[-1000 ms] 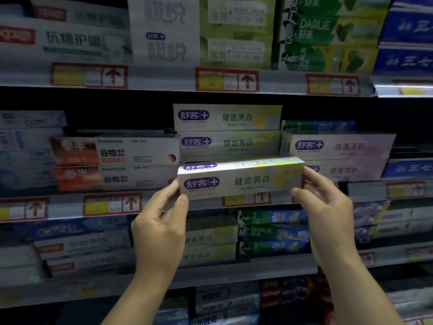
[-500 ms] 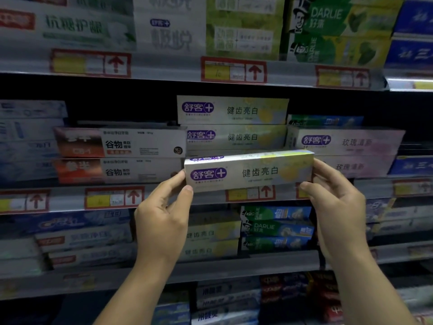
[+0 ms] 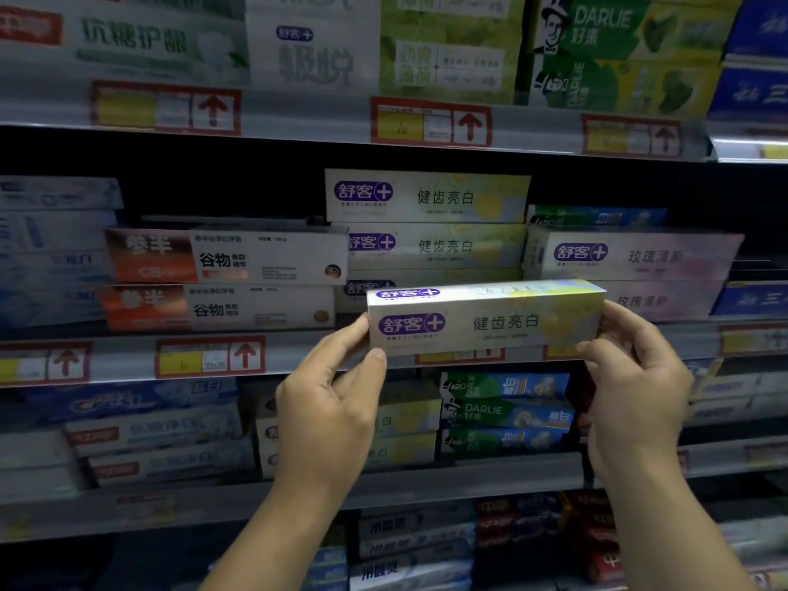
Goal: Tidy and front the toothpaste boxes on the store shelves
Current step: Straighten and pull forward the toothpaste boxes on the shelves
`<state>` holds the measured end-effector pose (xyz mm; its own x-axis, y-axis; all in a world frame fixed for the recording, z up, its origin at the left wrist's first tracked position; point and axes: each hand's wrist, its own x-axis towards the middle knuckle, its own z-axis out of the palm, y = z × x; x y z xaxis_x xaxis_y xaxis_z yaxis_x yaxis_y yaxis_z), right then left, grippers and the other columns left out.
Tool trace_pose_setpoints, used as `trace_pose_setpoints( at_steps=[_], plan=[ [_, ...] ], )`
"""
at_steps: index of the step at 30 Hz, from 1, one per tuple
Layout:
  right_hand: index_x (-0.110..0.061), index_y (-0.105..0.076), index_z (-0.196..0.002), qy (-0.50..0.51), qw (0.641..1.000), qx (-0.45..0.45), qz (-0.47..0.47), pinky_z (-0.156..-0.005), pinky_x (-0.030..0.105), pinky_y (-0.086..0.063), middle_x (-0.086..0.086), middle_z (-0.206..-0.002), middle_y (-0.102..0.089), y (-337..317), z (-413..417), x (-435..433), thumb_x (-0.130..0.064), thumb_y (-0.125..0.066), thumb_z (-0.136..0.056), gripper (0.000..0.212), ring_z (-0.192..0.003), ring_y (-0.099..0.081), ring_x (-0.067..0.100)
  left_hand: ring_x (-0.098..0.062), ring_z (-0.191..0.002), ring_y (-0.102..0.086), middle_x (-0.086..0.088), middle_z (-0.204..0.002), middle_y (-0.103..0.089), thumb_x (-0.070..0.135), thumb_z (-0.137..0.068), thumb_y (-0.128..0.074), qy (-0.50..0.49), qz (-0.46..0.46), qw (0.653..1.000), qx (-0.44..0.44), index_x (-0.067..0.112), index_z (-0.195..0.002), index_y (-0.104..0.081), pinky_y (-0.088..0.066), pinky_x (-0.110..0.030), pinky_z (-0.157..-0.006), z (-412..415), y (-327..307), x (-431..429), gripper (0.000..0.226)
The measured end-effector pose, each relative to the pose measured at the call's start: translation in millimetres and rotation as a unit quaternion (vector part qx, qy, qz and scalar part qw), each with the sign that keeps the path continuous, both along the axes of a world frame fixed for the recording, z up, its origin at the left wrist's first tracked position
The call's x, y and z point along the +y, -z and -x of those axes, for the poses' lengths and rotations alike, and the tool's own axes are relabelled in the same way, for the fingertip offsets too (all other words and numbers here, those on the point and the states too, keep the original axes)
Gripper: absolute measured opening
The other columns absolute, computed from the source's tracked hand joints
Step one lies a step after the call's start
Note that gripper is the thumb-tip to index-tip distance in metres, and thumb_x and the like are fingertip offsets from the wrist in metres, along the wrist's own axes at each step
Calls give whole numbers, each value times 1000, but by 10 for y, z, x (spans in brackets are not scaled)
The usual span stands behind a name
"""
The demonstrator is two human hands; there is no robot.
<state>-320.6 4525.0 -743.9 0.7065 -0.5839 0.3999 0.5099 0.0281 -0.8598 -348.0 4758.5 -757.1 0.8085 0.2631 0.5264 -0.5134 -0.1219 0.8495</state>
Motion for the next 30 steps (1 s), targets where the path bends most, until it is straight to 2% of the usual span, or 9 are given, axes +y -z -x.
trace_pose_setpoints(
  at_steps=[5, 8, 12, 17, 22, 24, 27, 28, 30],
  plan=[
    [-16, -68, -125, -38, 999, -4, 30, -80, 18, -57, -5, -104, -75, -14, 35, 115, 11, -58, -90, 45, -97, -71, 4, 5, -117, -61, 17, -126, -69, 14, -97, -63, -12, 22, 1000, -8, 21, -139, -61, -50, -21, -101, -55, -93, 122, 42],
    [-15, -66, -128, -59, 997, -4, 48, -82, 16, -56, -4, -111, -74, 5, 39, 207, 12, -59, -90, 47, -101, -70, 3, 3, -121, -60, 17, -128, -68, 16, -99, -62, -18, 36, 999, -3, 25, -139, -61, -48, -31, -109, -75, -124, 210, 41],
    [-17, -66, -129, -70, 997, -3, 45, -85, 19, -57, -3, -111, -74, -4, 10, 200, 11, -59, -91, 48, -100, -70, 3, 0, -121, -61, 15, -127, -70, 15, -98, -62, -13, 35, 999, 5, 24, -139, -60, -48, -34, -108, -90, -110, 214, 42],
    [-18, -64, -132, -80, 995, 1, 52, -94, 25, -57, 1, -122, -72, -1, -19, 174, 11, -60, -90, 51, -111, -69, 9, -2, -123, -60, 15, -127, -69, 15, -98, -62, -19, 28, 999, 11, 25, -140, -60, -47, -36, -109, -111, -98, 212, 43],
    [-20, -65, -130, -86, 994, 1, 62, -88, 19, -57, -5, -114, -74, -14, 19, 163, 12, -59, -90, 51, -107, -70, 5, 3, -120, -61, 15, -125, -70, 15, -98, -61, -39, 40, 998, 4, 23, -137, -63, -47, -34, -109, -90, -107, 206, 40],
    [-22, -65, -130, -87, 994, 7, 64, -88, 23, -58, -7, -111, -75, -3, 24, 150, 11, -59, -91, 51, -106, -70, 4, 3, -118, -62, 16, -123, -71, 13, -98, -61, -45, 44, 998, 1, 24, -135, -64, -48, -32, -108, -91, -110, 197, 38],
    [-27, -64, -132, -89, 992, 21, 82, -93, 34, -58, -7, -118, -73, 18, 10, 134, 8, -61, -91, 54, -111, -68, 6, 3, -114, -64, 16, -117, -73, 10, -99, -60, -48, 50, 998, -4, 21, -133, -65, -50, -22, -102, -87, -110, 164, 37],
    [-28, -62, -135, -90, 992, 23, 90, -96, 35, -57, -7, -121, -71, 25, 5, 133, 7, -62, -91, 56, -113, -66, 6, 3, -114, -64, 16, -117, -73, 9, -99, -60, -49, 50, 998, -6, 21, -133, -65, -50, -20, -101, -84, -104, 148, 37],
    [-30, -60, -139, -94, 990, 26, 103, -94, 28, -55, -10, -125, -68, 26, 1, 142, 5, -62, -91, 59, -111, -64, 0, 1, -115, -64, 15, -117, -73, 8, -99, -59, -54, 47, 997, -10, 20, -132, -65, -49, -20, -102, -77, -88, 120, 37]
  ],
)
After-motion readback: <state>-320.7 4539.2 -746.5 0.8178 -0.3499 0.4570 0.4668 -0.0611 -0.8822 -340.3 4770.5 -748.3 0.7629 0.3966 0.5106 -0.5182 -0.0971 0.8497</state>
